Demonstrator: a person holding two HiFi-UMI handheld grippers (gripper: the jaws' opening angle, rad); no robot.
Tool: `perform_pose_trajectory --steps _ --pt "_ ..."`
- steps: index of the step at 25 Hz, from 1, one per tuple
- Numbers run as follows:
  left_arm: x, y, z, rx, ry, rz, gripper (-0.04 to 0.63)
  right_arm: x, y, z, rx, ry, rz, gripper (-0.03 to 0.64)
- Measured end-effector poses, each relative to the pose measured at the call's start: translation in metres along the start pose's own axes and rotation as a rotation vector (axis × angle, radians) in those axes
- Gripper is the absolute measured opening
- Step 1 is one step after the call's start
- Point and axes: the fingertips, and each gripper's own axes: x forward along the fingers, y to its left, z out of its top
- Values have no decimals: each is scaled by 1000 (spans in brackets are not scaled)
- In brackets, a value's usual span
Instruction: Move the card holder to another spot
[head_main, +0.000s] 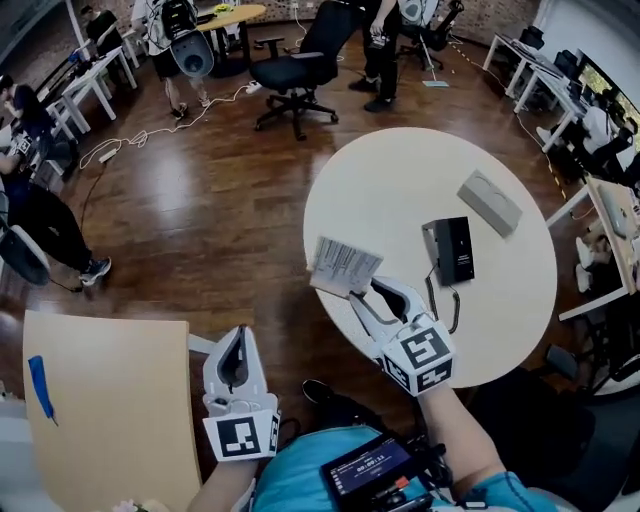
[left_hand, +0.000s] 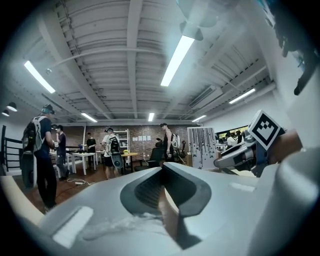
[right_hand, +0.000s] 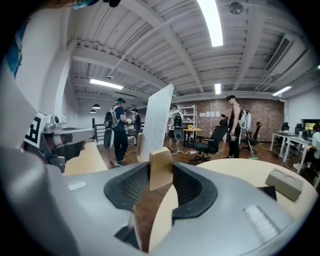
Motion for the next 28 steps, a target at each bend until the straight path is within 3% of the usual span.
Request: perform_pose_trajectory --steps 5,12,19,20,21,28 --pt "32 -27 -25 5 66 -82 15 3 -65 -54 60 35 -162 140" --pt "46 -32 -41 33 133 -104 15 12 -133 -148 162 113 -350 138" --pt "45 -23 -51 29 165 -79 15 23 -160 -221 150 236 -424 109" --pt "45 -23 -53 28 171 -78 15 23 -163 -227 145 249 -436 60" --pt "44 -23 -54 27 177 -77 15 23 -165 -232 140 261 -442 52" --pt "43 -19 -55 22 191 -69 15 26 -166 -253 135 323 -447 52"
